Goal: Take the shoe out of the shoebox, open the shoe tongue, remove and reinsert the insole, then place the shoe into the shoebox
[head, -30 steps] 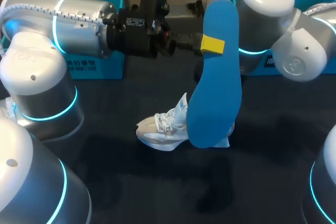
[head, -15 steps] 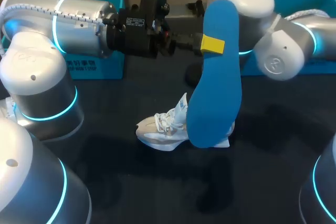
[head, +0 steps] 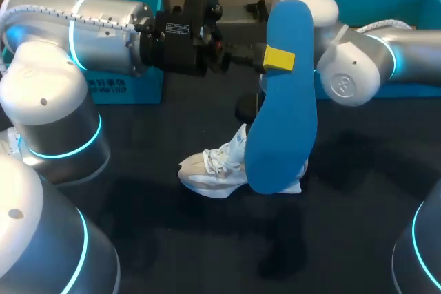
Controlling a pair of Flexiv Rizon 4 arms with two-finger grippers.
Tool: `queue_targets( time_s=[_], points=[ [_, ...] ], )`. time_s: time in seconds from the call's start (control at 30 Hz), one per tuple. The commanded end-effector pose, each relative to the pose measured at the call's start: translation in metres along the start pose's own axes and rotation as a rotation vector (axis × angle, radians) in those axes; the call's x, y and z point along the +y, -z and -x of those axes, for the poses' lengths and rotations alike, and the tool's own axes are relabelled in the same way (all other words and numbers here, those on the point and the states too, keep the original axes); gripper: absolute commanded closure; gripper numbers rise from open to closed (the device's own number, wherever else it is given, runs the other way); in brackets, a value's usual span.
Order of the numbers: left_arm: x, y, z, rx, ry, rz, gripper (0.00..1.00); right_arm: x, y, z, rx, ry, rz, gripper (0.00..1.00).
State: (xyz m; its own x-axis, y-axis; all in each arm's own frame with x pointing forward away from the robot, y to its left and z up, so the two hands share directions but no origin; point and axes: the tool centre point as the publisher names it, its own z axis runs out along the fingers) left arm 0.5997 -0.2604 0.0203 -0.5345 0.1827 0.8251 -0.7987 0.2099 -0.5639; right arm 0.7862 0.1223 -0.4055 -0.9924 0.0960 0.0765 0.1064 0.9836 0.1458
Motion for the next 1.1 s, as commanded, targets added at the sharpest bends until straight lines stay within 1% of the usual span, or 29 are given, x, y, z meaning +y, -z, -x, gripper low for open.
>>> queue_targets(
  time_s=[0.03,0.2,0.33,0.47,0.57,0.73,0.77,0.8,0.9,1.03,1.1],
  points=[
    [0.0,-0.001,0.001,-0.001,0.0,0.002,1.0,0.0,0.002,0.0,0.002,-0.005,-0.01,1.0],
    [0.0,-0.001,0.001,-0.001,0.0,0.002,1.0,-0.006,0.006,-0.004,0.023,-0.038,0.0,1.0],
    [0.0,-0.001,0.001,-0.001,0.0,0.002,1.0,-0.006,0.014,-0.008,0.082,-0.084,-0.008,1.0],
    [0.0,-0.001,0.001,-0.001,0.0,0.002,1.0,-0.008,0.021,-0.016,0.122,-0.15,0.005,1.0],
    [0.0,-0.001,0.001,-0.001,0.0,0.002,1.0,-0.009,0.029,-0.024,0.158,-0.246,0.025,1.0],
    [0.0,-0.001,0.001,-0.001,0.0,0.002,1.0,-0.011,0.042,-0.036,0.154,-0.415,0.106,1.0],
    [0.0,-0.001,0.001,-0.001,0.0,0.002,1.0,-0.013,0.044,-0.039,0.134,-0.497,0.146,1.0],
    [0.0,-0.001,0.001,-0.001,0.0,0.002,1.0,-0.014,0.045,-0.042,0.125,-0.527,0.175,1.0],
    [0.0,-0.001,0.001,-0.001,0.0,0.002,1.0,-0.016,0.044,-0.051,0.076,-0.681,0.237,1.0],
    [0.0,-0.001,0.001,-0.001,0.0,0.002,1.0,-0.02,0.043,-0.06,0.016,-0.852,0.283,1.0],
    [0.0,-0.001,0.001,-0.001,0.0,0.002,1.0,-0.02,0.045,-0.063,-0.013,-0.933,0.283,1.0]
  ],
)
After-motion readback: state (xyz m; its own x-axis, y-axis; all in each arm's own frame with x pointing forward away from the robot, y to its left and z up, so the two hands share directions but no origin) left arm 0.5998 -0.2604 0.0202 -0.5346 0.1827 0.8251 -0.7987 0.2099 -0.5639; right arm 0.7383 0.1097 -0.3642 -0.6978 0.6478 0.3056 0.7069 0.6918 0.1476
